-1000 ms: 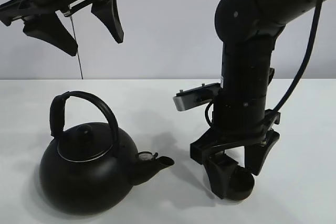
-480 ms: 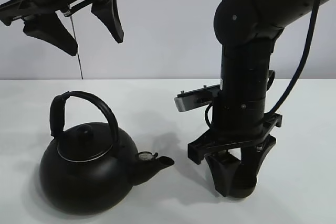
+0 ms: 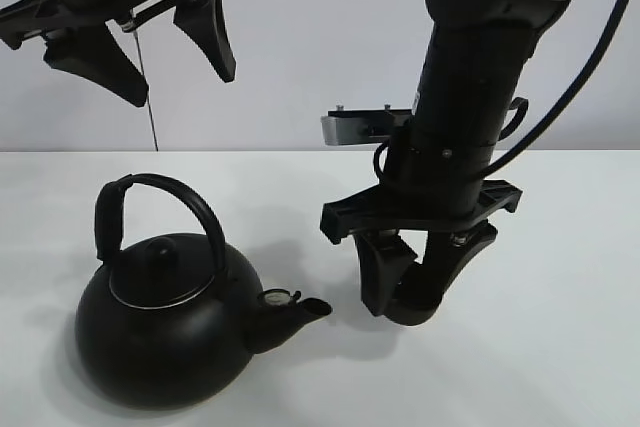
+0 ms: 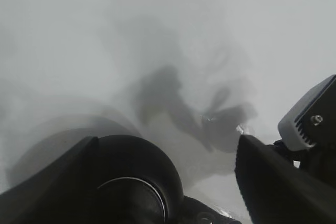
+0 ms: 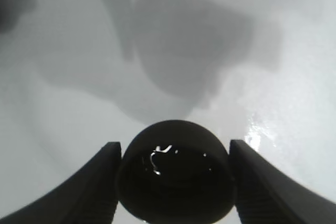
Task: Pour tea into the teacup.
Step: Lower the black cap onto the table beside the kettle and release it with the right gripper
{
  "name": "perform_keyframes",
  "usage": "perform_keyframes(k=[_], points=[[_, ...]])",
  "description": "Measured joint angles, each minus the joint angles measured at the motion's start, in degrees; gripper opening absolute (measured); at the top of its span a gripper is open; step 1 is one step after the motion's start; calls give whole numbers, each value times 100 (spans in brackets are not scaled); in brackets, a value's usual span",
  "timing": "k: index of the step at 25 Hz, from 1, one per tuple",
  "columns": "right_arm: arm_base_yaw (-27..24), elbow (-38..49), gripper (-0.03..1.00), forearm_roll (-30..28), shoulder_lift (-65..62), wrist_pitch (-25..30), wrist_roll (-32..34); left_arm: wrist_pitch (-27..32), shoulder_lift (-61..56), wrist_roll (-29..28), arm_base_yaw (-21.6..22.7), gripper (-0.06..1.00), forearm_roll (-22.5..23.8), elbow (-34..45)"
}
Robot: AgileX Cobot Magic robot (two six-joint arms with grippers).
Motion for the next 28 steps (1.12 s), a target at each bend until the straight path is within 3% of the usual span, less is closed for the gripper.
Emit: perform_keyframes(k=[5, 13, 28], points=[[0, 0, 40, 516, 1, -349, -91, 0, 0, 0, 0, 52, 0, 0], [0, 0, 40, 869, 1, -779, -160, 0, 0, 0, 0, 52, 0, 0], [115, 0, 40, 1001, 364, -1027, -716, -6, 0, 0, 0, 52, 0, 0]])
